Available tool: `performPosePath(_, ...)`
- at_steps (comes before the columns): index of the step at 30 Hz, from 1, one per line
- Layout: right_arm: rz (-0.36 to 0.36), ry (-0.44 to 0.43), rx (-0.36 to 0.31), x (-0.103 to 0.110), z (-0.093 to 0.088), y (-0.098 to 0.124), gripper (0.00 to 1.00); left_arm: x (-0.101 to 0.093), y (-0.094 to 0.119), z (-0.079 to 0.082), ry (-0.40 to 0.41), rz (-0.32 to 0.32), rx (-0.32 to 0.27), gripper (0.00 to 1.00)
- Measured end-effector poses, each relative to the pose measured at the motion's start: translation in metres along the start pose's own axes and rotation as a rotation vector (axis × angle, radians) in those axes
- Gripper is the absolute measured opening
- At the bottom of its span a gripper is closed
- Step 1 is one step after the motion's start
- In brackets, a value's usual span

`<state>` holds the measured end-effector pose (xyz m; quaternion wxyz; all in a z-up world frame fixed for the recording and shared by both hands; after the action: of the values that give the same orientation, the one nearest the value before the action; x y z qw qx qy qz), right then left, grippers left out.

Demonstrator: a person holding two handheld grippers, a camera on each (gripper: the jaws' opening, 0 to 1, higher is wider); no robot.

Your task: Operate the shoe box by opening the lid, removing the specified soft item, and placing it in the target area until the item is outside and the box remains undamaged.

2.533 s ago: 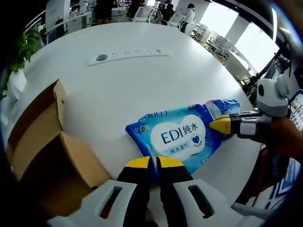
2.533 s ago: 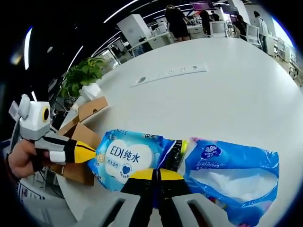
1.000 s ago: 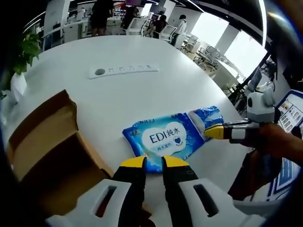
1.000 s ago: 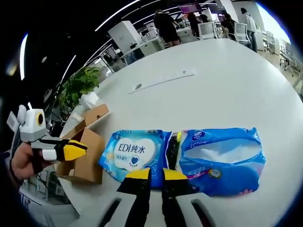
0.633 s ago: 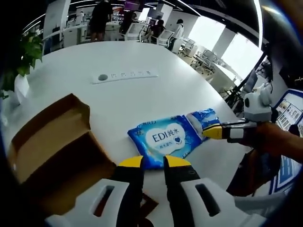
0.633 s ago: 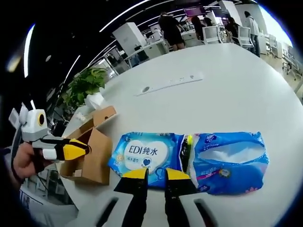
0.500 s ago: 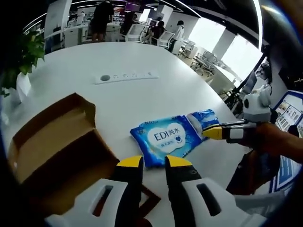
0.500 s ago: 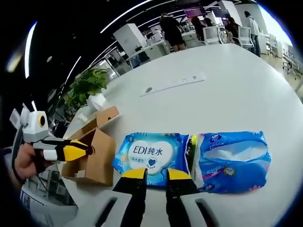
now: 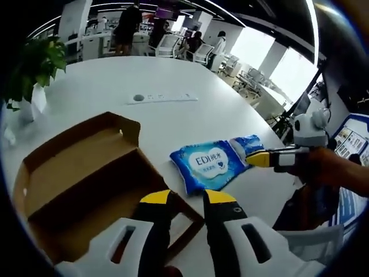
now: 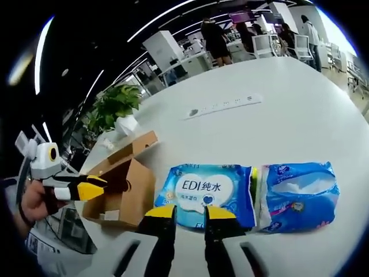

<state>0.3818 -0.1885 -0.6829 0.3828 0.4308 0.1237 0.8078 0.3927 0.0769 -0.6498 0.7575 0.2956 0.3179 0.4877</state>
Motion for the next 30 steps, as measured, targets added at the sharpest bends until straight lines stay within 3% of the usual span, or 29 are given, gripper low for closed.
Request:
performPosePath(13, 0.043, 0.021, 0.009, 0.03, -0.005, -0.018, 0.18, 0.031, 0.034, -0.014, 0.054, 0.021, -0.037, 0.22)
performPosePath(17, 0.057, 0.034, 0.026, 0.039, -0.008, -0.024, 0.18, 0.051, 0.041, -0.017, 0.074, 0.036, -0.048, 0.22)
performPosePath(30, 0.085, 0.045, 0.041, 0.062, -0.012, -0.039, 0.2, 0.084, 0.067, -0.03, 0.088, 0.054, -0.063, 0.24)
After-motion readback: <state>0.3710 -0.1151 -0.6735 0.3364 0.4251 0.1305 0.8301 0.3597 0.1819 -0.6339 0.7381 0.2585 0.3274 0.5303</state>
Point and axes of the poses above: the point that each gripper's makers call its tool centre point, and the gripper's own axes: y roughly backward along the fingers, x roughly to its left, z roughly out of its top, the point moved 10 cm from there along y, roughly backward along the fingers, and after that the axes turned 13 degrees about z, right-handed, at the moved point
